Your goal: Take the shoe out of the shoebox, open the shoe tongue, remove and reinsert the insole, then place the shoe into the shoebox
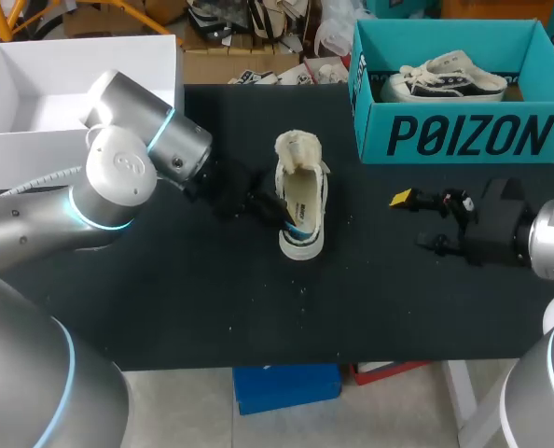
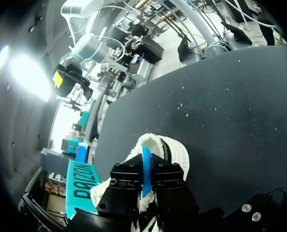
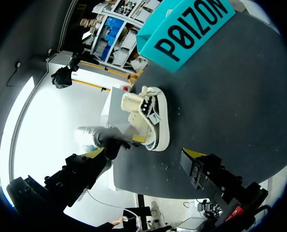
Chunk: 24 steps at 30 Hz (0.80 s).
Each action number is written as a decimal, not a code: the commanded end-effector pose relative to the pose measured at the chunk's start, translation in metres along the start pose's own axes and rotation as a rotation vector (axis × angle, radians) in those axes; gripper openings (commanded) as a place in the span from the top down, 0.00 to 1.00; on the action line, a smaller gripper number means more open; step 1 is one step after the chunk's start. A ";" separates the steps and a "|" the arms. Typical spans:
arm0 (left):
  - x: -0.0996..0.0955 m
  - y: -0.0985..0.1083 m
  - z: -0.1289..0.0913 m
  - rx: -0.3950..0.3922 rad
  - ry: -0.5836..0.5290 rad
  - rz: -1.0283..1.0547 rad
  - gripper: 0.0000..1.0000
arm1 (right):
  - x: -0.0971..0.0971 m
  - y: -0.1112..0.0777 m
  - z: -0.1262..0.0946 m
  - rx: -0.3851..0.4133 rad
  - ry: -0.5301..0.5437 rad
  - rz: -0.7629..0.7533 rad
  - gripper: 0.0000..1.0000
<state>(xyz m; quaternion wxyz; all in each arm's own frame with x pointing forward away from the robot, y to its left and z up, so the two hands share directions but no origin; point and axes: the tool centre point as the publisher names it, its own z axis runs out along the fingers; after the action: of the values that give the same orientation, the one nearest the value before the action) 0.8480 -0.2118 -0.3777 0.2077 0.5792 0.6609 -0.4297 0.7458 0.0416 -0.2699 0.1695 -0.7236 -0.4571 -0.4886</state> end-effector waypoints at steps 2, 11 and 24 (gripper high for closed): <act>-0.005 0.006 0.008 0.000 -0.004 0.004 0.82 | 0.001 0.000 0.001 0.000 -0.002 0.001 0.00; -0.019 -0.022 -0.020 0.016 -0.034 0.048 0.00 | 0.001 0.000 0.001 0.000 -0.002 0.001 0.00; -0.022 -0.025 -0.026 -0.110 0.129 0.153 1.00 | 0.001 0.000 0.001 0.000 -0.002 0.001 0.00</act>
<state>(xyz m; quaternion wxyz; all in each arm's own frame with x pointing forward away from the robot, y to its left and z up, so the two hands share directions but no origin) 0.8404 -0.1963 -0.3416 0.2350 0.6320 0.6385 -0.3711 0.7458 0.0416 -0.2699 0.1695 -0.7236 -0.4571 -0.4886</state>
